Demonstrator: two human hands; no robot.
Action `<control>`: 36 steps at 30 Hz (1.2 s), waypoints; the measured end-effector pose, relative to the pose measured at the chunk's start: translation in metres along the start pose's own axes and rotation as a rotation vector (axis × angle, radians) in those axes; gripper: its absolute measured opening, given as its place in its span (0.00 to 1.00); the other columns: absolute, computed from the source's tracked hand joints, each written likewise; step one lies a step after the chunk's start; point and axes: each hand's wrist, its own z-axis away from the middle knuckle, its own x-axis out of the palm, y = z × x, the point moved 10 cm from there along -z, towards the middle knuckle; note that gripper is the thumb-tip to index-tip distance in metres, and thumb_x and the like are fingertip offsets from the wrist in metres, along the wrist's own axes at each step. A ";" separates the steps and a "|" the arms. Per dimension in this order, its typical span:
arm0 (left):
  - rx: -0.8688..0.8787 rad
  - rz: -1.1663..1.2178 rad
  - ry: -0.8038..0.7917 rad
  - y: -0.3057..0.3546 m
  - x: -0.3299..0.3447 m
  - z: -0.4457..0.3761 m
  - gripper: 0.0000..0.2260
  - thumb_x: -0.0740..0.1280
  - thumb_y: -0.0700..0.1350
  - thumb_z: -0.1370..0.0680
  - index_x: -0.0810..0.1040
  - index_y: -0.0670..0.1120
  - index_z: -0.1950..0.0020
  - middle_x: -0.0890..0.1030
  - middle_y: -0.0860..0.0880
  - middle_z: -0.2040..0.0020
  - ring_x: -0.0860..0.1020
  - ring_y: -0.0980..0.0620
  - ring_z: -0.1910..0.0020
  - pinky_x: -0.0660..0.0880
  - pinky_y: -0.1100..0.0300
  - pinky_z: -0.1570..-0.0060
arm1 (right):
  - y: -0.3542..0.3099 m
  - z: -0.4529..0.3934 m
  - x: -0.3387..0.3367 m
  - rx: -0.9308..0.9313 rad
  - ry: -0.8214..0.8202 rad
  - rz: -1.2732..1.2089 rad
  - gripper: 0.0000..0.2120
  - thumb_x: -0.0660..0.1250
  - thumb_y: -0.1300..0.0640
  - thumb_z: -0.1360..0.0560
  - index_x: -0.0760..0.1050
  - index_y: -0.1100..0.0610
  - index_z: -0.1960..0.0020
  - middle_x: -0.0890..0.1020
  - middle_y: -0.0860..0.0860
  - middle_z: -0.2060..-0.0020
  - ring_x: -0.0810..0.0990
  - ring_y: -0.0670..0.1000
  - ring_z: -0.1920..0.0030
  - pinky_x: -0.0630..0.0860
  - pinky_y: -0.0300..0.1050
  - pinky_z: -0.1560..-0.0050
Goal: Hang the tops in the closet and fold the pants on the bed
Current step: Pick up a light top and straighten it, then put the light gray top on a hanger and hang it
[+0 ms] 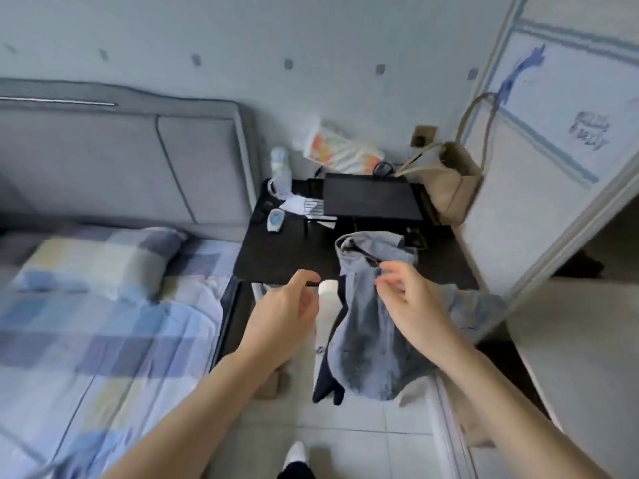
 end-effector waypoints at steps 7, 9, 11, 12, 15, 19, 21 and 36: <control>-0.562 -0.031 0.131 -0.187 -0.066 0.195 0.10 0.62 0.46 0.21 0.73 0.56 0.41 0.81 0.52 0.62 0.78 0.51 0.61 0.77 0.51 0.58 | -0.069 0.074 0.184 -0.067 -0.466 -0.019 0.14 0.62 0.56 0.21 0.73 0.55 0.36 0.81 0.48 0.54 0.78 0.49 0.50 0.71 0.40 0.49; -0.733 -0.020 0.138 -0.235 -0.079 0.257 0.10 0.62 0.45 0.21 0.73 0.56 0.41 0.81 0.52 0.63 0.78 0.52 0.61 0.77 0.51 0.56 | -0.091 0.097 0.238 -0.096 -0.581 -0.002 0.14 0.62 0.56 0.21 0.73 0.55 0.37 0.81 0.48 0.56 0.78 0.49 0.51 0.72 0.40 0.49; -0.887 0.014 0.149 -0.279 -0.088 0.314 0.10 0.62 0.44 0.22 0.73 0.54 0.41 0.81 0.52 0.62 0.79 0.52 0.60 0.78 0.50 0.55 | -0.107 0.120 0.295 -0.102 -0.689 0.021 0.14 0.63 0.55 0.22 0.73 0.55 0.37 0.81 0.46 0.57 0.78 0.49 0.52 0.73 0.42 0.49; -0.962 0.028 0.173 -0.303 -0.095 0.346 0.10 0.62 0.44 0.22 0.73 0.52 0.41 0.81 0.52 0.60 0.80 0.50 0.59 0.78 0.50 0.54 | -0.116 0.134 0.329 -0.106 -0.748 0.038 0.13 0.63 0.55 0.22 0.73 0.54 0.38 0.80 0.44 0.57 0.78 0.48 0.52 0.72 0.41 0.51; -1.149 0.070 0.218 -0.363 -0.113 0.419 0.11 0.64 0.42 0.23 0.75 0.49 0.41 0.82 0.48 0.56 0.80 0.44 0.54 0.76 0.51 0.52 | -0.140 0.173 0.420 -0.135 -0.889 0.114 0.12 0.63 0.55 0.22 0.74 0.55 0.40 0.81 0.47 0.54 0.79 0.51 0.50 0.71 0.40 0.52; -1.328 0.132 0.205 -0.454 -0.130 0.502 0.10 0.64 0.43 0.22 0.73 0.49 0.41 0.79 0.48 0.55 0.78 0.44 0.56 0.73 0.54 0.60 | -0.154 0.217 0.541 -0.103 -1.036 0.221 0.13 0.62 0.55 0.22 0.74 0.57 0.39 0.81 0.54 0.45 0.78 0.55 0.44 0.69 0.41 0.49; -1.401 0.167 0.162 -0.503 -0.133 0.542 0.11 0.64 0.43 0.22 0.73 0.48 0.40 0.78 0.49 0.54 0.78 0.46 0.59 0.72 0.56 0.63 | -0.151 0.241 0.604 -0.082 -1.109 0.270 0.13 0.61 0.55 0.21 0.73 0.58 0.39 0.80 0.55 0.43 0.77 0.55 0.43 0.68 0.40 0.51; -2.179 0.081 0.134 -0.718 -0.049 0.808 0.32 0.70 0.51 0.24 0.60 0.42 0.25 0.60 0.41 0.25 0.64 0.34 0.31 0.65 0.44 0.34 | -0.012 0.379 0.958 0.162 -1.350 0.505 0.17 0.64 0.51 0.23 0.66 0.56 0.67 0.68 0.52 0.71 0.70 0.55 0.64 0.64 0.47 0.59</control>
